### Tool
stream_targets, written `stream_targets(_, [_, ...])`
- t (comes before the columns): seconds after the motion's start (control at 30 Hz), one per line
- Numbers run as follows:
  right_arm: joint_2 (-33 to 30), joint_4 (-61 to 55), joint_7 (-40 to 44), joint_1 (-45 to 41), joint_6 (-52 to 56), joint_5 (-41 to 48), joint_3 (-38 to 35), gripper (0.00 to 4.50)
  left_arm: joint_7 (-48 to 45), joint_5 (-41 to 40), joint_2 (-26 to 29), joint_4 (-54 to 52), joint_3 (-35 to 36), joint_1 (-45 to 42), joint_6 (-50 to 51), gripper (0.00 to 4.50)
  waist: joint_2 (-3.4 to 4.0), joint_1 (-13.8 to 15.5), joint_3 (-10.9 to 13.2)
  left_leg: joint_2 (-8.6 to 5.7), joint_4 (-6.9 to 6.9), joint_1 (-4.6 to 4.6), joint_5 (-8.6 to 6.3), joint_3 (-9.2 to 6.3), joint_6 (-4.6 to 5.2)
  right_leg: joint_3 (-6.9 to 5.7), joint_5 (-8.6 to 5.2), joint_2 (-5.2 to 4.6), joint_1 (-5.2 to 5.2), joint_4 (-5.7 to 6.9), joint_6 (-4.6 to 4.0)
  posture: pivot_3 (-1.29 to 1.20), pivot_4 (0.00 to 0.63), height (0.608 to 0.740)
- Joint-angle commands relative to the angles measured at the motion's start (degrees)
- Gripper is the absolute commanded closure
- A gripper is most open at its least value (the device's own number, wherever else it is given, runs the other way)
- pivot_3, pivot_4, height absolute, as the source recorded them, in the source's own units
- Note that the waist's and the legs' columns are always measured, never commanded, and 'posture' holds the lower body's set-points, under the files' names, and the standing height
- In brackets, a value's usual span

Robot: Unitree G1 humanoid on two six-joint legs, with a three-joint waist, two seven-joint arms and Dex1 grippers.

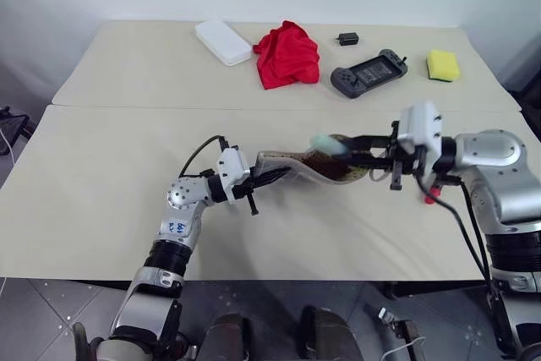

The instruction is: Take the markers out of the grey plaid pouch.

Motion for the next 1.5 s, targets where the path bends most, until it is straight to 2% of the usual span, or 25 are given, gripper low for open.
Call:
stream_targets(0.03, [-0.45, -4.32, -8.26, -4.68, 17.18, 19.3, -10.32, 4.02, 0.16, -0.37, 0.86, -1.47, 0.27, 0.4, 0.19, 4.5, 0.0, 0.05, 0.0, 0.04, 0.0, 0.0, 0.0, -0.11, 0.0, 0.0, 0.01, 0.0, 0.0, 0.0, -0.02, 0.0, 0.15, 0.74])
stream_targets(0.1, [-0.4, -2.6, -12.35, -6.26, 22.91, 25.23, -13.76, 4.02, 0.01, -0.71, 1.14, -1.9, 0.33, 0.39, 0.56, 4.5, 0.0, 0.12, 0.0, 0.04, 0.01, 0.02, 0.0, -0.34, 0.0, 0.03, 0.04, -0.04, 0.0, 0.01, -0.06, 0.0, 0.15, 0.74])
stream_targets(0.2, [-1.04, 1.89, -17.99, -6.67, 27.13, 27.92, -18.45, 4.02, -0.33, -2.07, 1.63, -3.82, 0.82, 0.48, 2.58, 4.5, 0.0, 0.4, 0.0, 0.05, 0.03, 0.02, -0.01, -0.39, 0.01, 0.01, 0.05, -0.03, 0.02, 0.01, -0.08, 0.0, 0.15, 0.74])
stream_targets(0.27, [-5.13, 9.06, -19.51, -4.39, 27.34, 23.18, -20.62, 4.02, -1.13, -4.39, 3.11, -7.16, 1.82, 0.76, 6.44, 4.5, -0.01, 1.01, 0.0, 0.02, 0.05, 0.0, -0.02, -0.34, 0.04, 0.04, 0.06, -0.05, 0.01, 0.0, -0.07, 0.0, 0.15, 0.74])
stream_targets(0.37, [-12.55, 18.43, -17.6, 3.96, 18.03, 8.9, -16.77, 4.02, -3.65, -10.63, 8.44, -15.25, 3.3, 2.98, 20.34, 4.5, 0.0, 1.45, 0.0, -0.05, 0.06, -0.09, -0.05, 0.02, 0.12, 0.0, 0.07, -0.11, 0.01, -0.04, -0.05, 0.0, 0.15, 0.74])
stream_targets(0.43, [-13.91, 23.47, -19.04, 5.95, 16.4, 4.44, -15.3, 4.02, -3.48, -12.82, 10.83, -18.2, 4.74, 3.72, 24.73, 4.5, 0.02, 0.86, -0.01, -0.14, -0.02, -0.07, -0.08, 0.12, 0.16, 0.02, 0.07, -0.08, 0.0, -0.07, -0.05, 0.0, 0.15, 0.74])
stream_targets(0.47, [-13.64, 25.04, -19.03, 6.05, 14.96, 3.03, -14.89, 4.02, -3.22, -13.77, 11.66, -19.11, 5.3, 3.87, 26.82, 4.5, 0.03, 0.78, -0.02, -0.15, -0.08, -0.06, -0.07, 0.2, 0.17, 0.03, 0.07, -0.08, -0.03, -0.11, -0.04, 0.0, 0.15, 0.74])
stream_targets(0.57, [-10.6, 28.71, -19.39, 7.07, 11.07, -1.63, -12.2, 4.02, -3.43, -22.97, 17.0, -21.92, 8.13, 5.2, 47.0, 4.5, 0.08, -0.32, -0.01, -0.13, -0.1, 0.03, -0.04, 0.27, 0.1, 0.08, 0.07, 0.01, -0.05, -0.11, -0.03, 0.0, 0.15, 0.74])
stream_targets(0.63, [-8.2, 29.59, -20.23, 6.85, 9.48, -3.54, -11.05, 4.02, -1.83, -24.64, 19.06, -20.89, 8.83, 6.1, 54.89, 4.5, 0.08, -0.96, -0.01, -0.07, -0.17, 0.08, 0.02, 0.24, -0.01, 0.09, 0.06, 0.06, -0.04, -0.08, -0.04, 0.0, 0.15, 0.74])
stream_targets(0.93, [-1.59, 28.7, -23.12, 4.58, 12.4, -5.9, -9.54, 4.02, 11.01, -30.79, 18.48, -16.37, 17.42, 6.58, 75.7, 4.5, 0.07, -0.39, -0.01, 0.09, -0.12, 0.12, 0.03, 0.1, -0.02, 0.19, 0.06, 0.03, -0.01, -0.01, -0.06, 0.0, 0.15, 0.74])
stream_targets(1.03, [-1.01, 30.21, -25.08, 3.12, 13.54, -7.36, -9.26, 3.04, 15.81, -31.52, 17.7, -14.68, 20.79, 6.15, 79.32, 4.5, 0.07, -0.49, 0.0, 0.07, -0.13, 0.13, 0.03, 0.08, -0.02, 0.22, 0.06, 0.02, -0.01, 0.01, -0.06, 0.0, 0.15, 0.74])
stream_targets(1.1, [-1.31, 29.89, -23.53, 2.97, 13.11, -7.24, -9.42, 2.35, 17.24, -31.57, 17.72, -14.79, 21.99, 6.17, 80.45, 4.5, 0.07, -0.53, 0.0, 0.06, -0.14, 0.11, 0.03, 0.09, -0.03, 0.19, 0.06, 0.02, -0.02, 0.01, -0.06, 0.0, 0.15, 0.74])
stream_targets(1.17, [-1.98, 28.23, -20.14, 3.56, 10.8, -6.67, -9.96, 1.57, 17.99, -30.58, 18.72, -15.77, 22.03, 6.89, 80.69, 3.9, 0.08, -0.65, -0.01, 0.01, -0.15, 0.11, 0.03, 0.1, -0.03, 0.2, 0.06, 0.03, -0.03, 0.0, -0.06, 0.0, 0.15, 0.74])
stream_targets(1.23, [-2.64, 26.36, -16.31, 4.75, 7.45, -6.08, -10.91, 1.01, 17.3, -29.7, 20.92, -17.26, 20.94, 8.24, 81.57, 3.46, 0.07, -0.67, -0.01, -0.01, -0.15, 0.12, 0.04, 0.12, -0.04, 0.2, 0.06, 0.05, -0.03, -0.01, -0.06, 0.0, 0.15, 0.74])
stream_targets(1.33, [-3.1, 23.28, -12.04, 6.73, 4.28, -3.84, -13.97, 0.04, 14.76, -29.18, 24.94, -19.67, 20.1, 11.17, 81.77, 2.55, 0.07, -0.72, -0.01, -0.05, -0.2, 0.13, 0.04, 0.12, -0.05, 0.22, 0.05, 0.08, -0.06, -0.02, -0.06, 0.0, 0.15, 0.74])
stream_targets(1.43, [-3.34, 20.29, -8.03, 8.51, 1.42, -1.88, -16.6, 0.0, 12.66, -27.4, 28.75, -19.91, 20.5, 13.49, 78.7, 1.61, 0.08, -0.71, -0.01, -0.03, -0.22, 0.17, 0.02, 0.14, -0.08, 0.27, 0.05, 0.1, -0.05, -0.04, -0.07, 0.0, 0.15, 0.74])
stream_targets(1.5, [-3.51, 18.03, -5.43, 9.98, -1.56, -1.41, -17.69, 0.0, 8.46, -22.52, 33.03, -18.74, 20.06, 16.38, 68.94, 1.03, 0.08, -0.74, -0.01, -0.01, -0.21, 0.25, 0.02, 0.14, -0.09, 0.33, 0.05, 0.1, -0.02, -0.01, -0.08, 0.0, 0.15, 0.74])
